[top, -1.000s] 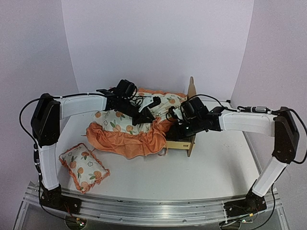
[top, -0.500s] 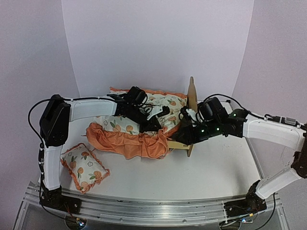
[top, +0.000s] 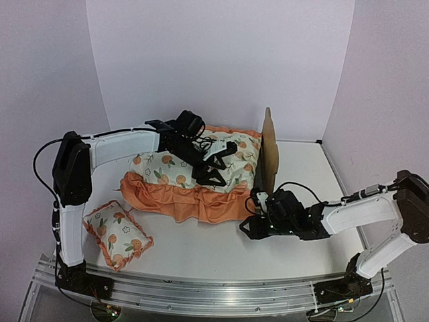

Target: Set up the pet bed

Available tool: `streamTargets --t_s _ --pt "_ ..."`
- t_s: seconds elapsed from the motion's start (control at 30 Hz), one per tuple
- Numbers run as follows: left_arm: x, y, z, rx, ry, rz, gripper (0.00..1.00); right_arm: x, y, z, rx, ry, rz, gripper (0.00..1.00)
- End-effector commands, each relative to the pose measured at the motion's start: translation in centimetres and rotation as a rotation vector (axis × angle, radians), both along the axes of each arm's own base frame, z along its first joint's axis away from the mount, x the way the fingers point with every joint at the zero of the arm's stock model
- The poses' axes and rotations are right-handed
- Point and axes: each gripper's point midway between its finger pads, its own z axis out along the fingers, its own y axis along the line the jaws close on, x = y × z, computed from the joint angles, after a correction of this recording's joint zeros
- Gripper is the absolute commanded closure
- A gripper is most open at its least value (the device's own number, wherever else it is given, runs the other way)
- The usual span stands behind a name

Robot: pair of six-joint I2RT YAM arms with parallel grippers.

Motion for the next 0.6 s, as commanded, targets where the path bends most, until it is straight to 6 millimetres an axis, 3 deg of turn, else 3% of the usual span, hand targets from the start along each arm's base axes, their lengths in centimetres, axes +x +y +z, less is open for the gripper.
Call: streamTargets --t_s 0.0,0.23,0.43,0.57 --pt "-1.9 2.8 4.3 0.011 -0.127 -0.054 0.22 2.2 1.3 1.6 0.161 -0.072 -0.112 0.5" --pt "-0.8 6.3 -3.9 0.26 -0.202 0.04 0.29 2.0 1.6 -0.7 0.181 -0.029 -0.122 0.5" --pt "1.3 6.2 -6.2 0.31 -0.244 0.091 0.31 1.7 1.7 -1.3 0.189 -0.007 -0.118 0.51" --pt "1.1 6.3 -8.3 0.351 -0.218 0.09 0.4 1.4 1.3 -1.3 0.187 -0.008 -0.119 0.51"
